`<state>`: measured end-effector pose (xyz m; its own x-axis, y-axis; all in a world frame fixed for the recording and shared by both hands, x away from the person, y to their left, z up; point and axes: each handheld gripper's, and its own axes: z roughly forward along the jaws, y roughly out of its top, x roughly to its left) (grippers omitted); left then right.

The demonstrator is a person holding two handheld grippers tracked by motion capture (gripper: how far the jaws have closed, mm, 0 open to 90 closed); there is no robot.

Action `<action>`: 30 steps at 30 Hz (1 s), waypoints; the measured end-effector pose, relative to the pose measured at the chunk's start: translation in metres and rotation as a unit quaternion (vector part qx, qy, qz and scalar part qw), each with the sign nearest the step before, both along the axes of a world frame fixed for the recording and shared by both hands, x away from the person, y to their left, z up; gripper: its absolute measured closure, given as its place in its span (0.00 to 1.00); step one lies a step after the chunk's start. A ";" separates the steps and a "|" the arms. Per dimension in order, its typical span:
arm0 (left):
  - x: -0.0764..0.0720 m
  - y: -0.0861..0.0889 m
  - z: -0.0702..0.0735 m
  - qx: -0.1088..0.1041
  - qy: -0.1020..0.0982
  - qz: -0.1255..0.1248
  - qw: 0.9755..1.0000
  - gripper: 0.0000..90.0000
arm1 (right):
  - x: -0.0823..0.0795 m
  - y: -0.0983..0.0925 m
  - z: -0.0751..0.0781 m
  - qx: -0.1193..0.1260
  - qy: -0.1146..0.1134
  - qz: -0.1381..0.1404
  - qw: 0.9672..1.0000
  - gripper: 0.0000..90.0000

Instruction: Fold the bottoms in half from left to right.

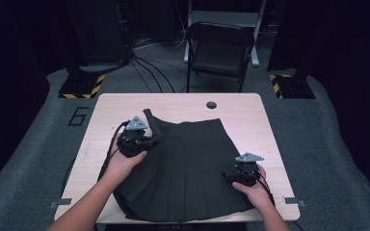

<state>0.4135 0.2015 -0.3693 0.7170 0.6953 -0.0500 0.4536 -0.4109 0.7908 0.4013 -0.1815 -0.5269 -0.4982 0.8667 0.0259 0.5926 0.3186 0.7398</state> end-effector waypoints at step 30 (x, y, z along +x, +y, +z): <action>0.002 -0.065 -0.016 -0.018 0.014 -0.056 0.998 0.95 | -0.001 0.000 0.000 0.002 -0.001 -0.001 1.000 0.15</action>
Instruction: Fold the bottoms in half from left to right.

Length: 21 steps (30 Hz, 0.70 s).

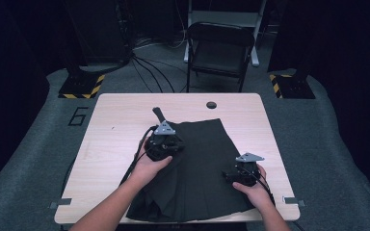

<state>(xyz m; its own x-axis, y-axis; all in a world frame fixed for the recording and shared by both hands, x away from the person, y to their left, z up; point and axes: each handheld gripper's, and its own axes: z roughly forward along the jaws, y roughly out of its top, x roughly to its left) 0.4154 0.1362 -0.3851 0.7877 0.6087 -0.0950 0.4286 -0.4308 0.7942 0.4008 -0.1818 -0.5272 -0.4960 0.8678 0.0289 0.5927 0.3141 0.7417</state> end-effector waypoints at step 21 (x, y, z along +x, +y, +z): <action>-0.002 -0.068 -0.013 -0.016 0.012 -0.056 0.998 0.95 | 0.000 0.000 0.000 0.001 -0.001 0.000 1.000 0.15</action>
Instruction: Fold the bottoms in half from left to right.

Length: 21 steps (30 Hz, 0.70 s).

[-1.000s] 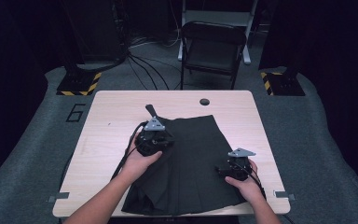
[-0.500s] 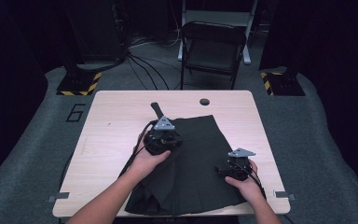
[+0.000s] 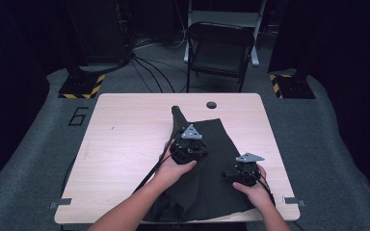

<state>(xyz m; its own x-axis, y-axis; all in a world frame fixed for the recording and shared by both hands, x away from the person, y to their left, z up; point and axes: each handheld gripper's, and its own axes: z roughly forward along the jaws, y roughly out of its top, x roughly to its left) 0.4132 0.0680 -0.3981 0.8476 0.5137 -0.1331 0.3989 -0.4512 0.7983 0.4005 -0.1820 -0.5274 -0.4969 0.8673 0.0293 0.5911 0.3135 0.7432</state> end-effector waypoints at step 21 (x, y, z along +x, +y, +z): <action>-0.011 -0.036 -0.053 0.042 0.026 -0.034 0.998 0.95 | 0.000 -0.001 0.000 0.001 0.004 0.004 1.000 0.15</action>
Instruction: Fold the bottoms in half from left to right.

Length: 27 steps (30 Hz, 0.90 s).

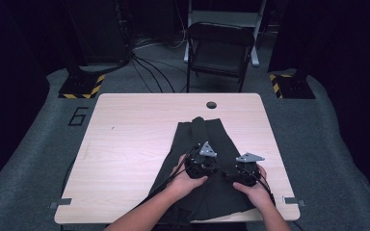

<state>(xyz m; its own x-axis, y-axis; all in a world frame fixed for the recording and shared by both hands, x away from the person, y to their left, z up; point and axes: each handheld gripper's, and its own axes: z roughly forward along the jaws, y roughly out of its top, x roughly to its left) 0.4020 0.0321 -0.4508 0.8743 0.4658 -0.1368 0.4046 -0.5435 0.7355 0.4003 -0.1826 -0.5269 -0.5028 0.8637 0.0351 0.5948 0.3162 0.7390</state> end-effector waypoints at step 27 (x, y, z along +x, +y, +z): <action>0.012 0.137 0.015 -0.041 -0.016 0.140 0.989 0.58 | 0.000 -0.003 0.010 0.004 0.028 -0.022 0.999 0.39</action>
<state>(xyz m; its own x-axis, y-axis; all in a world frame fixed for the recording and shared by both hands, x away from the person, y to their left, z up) 0.4135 0.1686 -0.4355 0.7171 0.6788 -0.1579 0.5060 -0.3512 0.7878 0.4000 -0.1859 -0.5165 -0.4607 0.8848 0.0697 0.6493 0.2825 0.7061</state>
